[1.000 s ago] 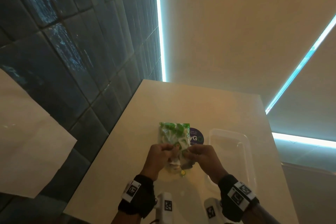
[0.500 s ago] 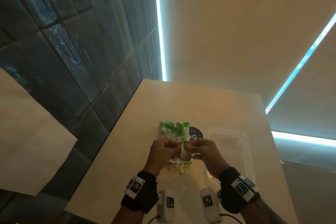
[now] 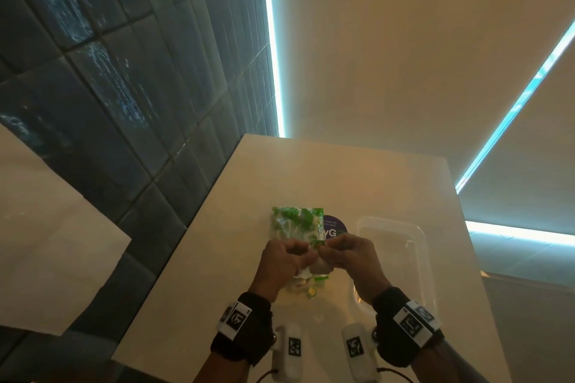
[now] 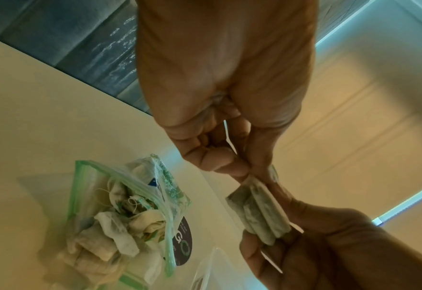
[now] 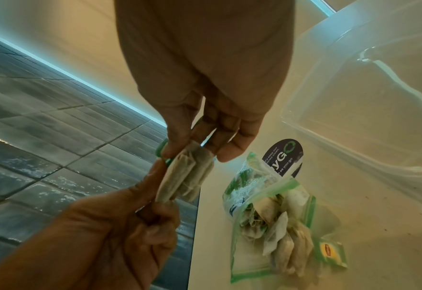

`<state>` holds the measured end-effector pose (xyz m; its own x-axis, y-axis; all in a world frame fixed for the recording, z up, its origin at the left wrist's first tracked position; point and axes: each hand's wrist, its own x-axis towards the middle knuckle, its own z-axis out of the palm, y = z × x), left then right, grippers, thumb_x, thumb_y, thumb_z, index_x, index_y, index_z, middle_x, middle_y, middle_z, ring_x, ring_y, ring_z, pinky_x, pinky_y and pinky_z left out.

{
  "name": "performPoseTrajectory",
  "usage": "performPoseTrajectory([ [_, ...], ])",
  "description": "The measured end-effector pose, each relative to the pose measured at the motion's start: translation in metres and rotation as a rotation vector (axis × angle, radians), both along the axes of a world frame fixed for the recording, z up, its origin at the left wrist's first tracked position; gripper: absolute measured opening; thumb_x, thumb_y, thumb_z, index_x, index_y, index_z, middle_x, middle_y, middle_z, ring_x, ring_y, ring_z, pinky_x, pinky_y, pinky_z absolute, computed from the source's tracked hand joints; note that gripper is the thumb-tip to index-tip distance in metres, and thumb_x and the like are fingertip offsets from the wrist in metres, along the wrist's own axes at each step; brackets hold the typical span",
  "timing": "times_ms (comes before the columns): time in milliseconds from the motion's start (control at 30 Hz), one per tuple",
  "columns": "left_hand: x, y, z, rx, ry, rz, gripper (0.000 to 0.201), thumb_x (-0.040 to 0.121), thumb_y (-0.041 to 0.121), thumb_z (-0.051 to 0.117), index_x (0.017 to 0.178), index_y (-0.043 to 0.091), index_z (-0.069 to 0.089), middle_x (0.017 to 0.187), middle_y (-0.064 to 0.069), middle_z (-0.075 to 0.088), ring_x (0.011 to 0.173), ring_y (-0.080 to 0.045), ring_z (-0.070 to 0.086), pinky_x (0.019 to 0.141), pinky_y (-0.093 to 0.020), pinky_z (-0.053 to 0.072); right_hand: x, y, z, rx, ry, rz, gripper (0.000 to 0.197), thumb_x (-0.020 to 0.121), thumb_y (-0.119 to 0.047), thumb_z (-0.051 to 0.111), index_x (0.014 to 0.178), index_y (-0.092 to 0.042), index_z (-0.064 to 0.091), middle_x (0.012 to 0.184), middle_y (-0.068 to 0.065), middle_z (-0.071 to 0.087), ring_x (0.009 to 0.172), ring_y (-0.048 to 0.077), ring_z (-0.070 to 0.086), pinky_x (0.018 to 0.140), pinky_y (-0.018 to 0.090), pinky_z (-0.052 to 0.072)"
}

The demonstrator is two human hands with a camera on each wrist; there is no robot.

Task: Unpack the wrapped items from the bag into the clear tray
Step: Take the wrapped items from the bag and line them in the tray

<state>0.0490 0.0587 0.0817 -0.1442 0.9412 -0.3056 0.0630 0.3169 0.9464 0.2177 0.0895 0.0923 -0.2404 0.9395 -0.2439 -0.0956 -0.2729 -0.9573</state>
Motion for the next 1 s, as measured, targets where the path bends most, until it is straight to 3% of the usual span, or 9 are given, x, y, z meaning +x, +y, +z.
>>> performPoseTrajectory([
  [67, 0.0, 0.0, 0.0, 0.008, -0.009, 0.021, 0.017, 0.078, 0.017, 0.079, 0.094, 0.012, 0.076, 0.087, -0.004, 0.076, 0.083, -0.019, 0.071, 0.068, -0.035, 0.057, 0.0, -0.001, 0.0, -0.007, 0.046, 0.004, 0.028, 0.076, -0.006, 0.074, 0.097, 0.011, 0.065, 0.085, 0.019, 0.069, 0.075, 0.025, 0.067, 0.069, 0.035, 0.059],
  [133, -0.001, 0.001, 0.003, 0.013, -0.058, 0.045, 0.013, 0.078, 0.017, 0.079, 0.091, 0.013, 0.077, 0.086, -0.008, 0.076, 0.079, -0.022, 0.069, 0.067, -0.038, 0.057, 0.002, 0.0, 0.001, -0.072, 0.124, 0.025, 0.039, 0.073, -0.015, 0.073, 0.099, 0.012, 0.064, 0.092, 0.021, 0.07, 0.082, 0.029, 0.068, 0.079, 0.043, 0.057],
  [233, -0.001, 0.001, 0.007, 0.016, -0.136, 0.044, 0.014, 0.077, 0.018, 0.079, 0.09, 0.013, 0.078, 0.088, -0.012, 0.076, 0.08, -0.026, 0.069, 0.079, -0.049, 0.057, 0.004, 0.0, 0.002, -0.145, 0.204, 0.042, 0.026, 0.079, -0.014, 0.068, 0.09, 0.009, 0.064, 0.094, 0.024, 0.067, 0.086, 0.033, 0.065, 0.088, 0.049, 0.053],
  [367, 0.005, 0.001, 0.015, 0.045, -0.143, 0.004, 0.014, 0.08, 0.014, 0.077, 0.092, 0.009, 0.077, 0.088, -0.014, 0.075, 0.078, -0.024, 0.069, 0.079, -0.045, 0.057, 0.001, -0.001, 0.004, -0.128, 0.218, 0.011, 0.03, 0.075, -0.016, 0.068, 0.09, 0.01, 0.062, 0.085, 0.019, 0.067, 0.078, 0.028, 0.066, 0.076, 0.04, 0.056],
  [467, 0.005, 0.004, 0.015, 0.068, -0.059, 0.039, 0.01, 0.079, 0.013, 0.078, 0.089, 0.013, 0.078, 0.085, -0.01, 0.076, 0.079, -0.024, 0.07, 0.076, -0.042, 0.059, 0.004, -0.001, 0.001, -0.092, 0.157, 0.048, 0.043, 0.076, -0.023, 0.071, 0.1, 0.011, 0.064, 0.095, 0.024, 0.069, 0.084, 0.031, 0.067, 0.082, 0.046, 0.054],
  [667, 0.014, 0.007, 0.018, 0.134, 0.123, 0.066, 0.021, 0.075, 0.007, 0.08, 0.077, 0.028, 0.076, 0.068, 0.01, 0.073, 0.067, -0.004, 0.069, 0.062, -0.019, 0.056, 0.01, -0.002, -0.009, 0.013, -0.078, 0.054, 0.008, 0.082, -0.011, 0.073, 0.084, -0.003, 0.075, 0.078, 0.012, 0.07, 0.07, 0.021, 0.059, 0.059, 0.033, 0.046],
  [733, 0.02, 0.007, 0.016, 0.152, 0.176, 0.055, 0.014, 0.075, 0.008, 0.08, 0.083, 0.019, 0.077, 0.069, 0.013, 0.071, 0.065, 0.0, 0.067, 0.06, -0.014, 0.053, 0.011, -0.002, -0.012, 0.017, -0.099, 0.043, 0.007, 0.083, -0.011, 0.073, 0.084, -0.004, 0.075, 0.075, 0.01, 0.069, 0.062, 0.018, 0.055, 0.053, 0.031, 0.043],
  [833, 0.029, 0.009, 0.014, 0.149, 0.22, 0.031, 0.016, 0.076, 0.013, 0.08, 0.092, 0.011, 0.077, 0.075, 0.011, 0.071, 0.068, 0.0, 0.068, 0.059, -0.012, 0.053, 0.018, 0.0, -0.015, -0.013, -0.101, 0.024, 0.012, 0.084, -0.009, 0.072, 0.088, 0.001, 0.073, 0.08, 0.019, 0.068, 0.058, 0.019, 0.055, 0.05, 0.03, 0.043],
  [1000, 0.025, 0.009, -0.001, 0.104, 0.287, 0.034, 0.014, 0.078, 0.018, 0.078, 0.09, 0.024, 0.075, 0.083, 0.007, 0.073, 0.08, -0.009, 0.07, 0.068, -0.019, 0.056, 0.045, 0.025, -0.028, -0.062, -0.172, -0.138, 0.013, 0.085, -0.006, 0.07, 0.091, 0.005, 0.069, 0.079, 0.017, 0.071, 0.055, 0.02, 0.055, 0.049, 0.03, 0.045],
])
